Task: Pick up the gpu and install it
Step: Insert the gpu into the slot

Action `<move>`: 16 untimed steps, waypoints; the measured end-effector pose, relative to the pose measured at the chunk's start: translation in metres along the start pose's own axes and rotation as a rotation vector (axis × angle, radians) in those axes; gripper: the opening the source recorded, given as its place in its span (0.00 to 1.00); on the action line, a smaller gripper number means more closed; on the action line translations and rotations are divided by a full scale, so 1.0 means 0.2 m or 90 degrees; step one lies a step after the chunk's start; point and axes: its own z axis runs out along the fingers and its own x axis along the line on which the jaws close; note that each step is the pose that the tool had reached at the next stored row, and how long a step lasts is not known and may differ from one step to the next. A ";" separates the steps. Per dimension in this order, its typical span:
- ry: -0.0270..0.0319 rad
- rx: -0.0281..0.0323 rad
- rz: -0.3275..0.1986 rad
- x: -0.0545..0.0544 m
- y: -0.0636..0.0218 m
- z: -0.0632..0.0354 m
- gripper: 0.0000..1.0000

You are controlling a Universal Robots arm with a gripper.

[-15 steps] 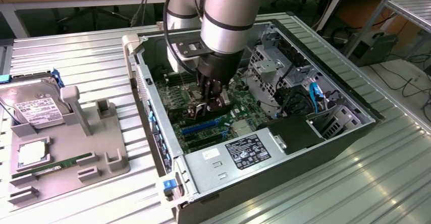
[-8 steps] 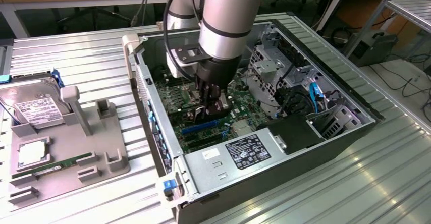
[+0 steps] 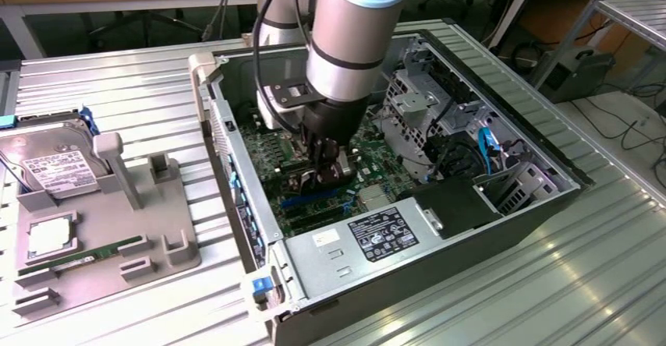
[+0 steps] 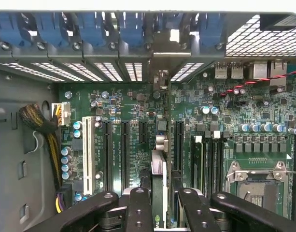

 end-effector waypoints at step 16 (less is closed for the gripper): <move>0.0002 -0.0001 0.000 0.01 0.023 0.044 0.26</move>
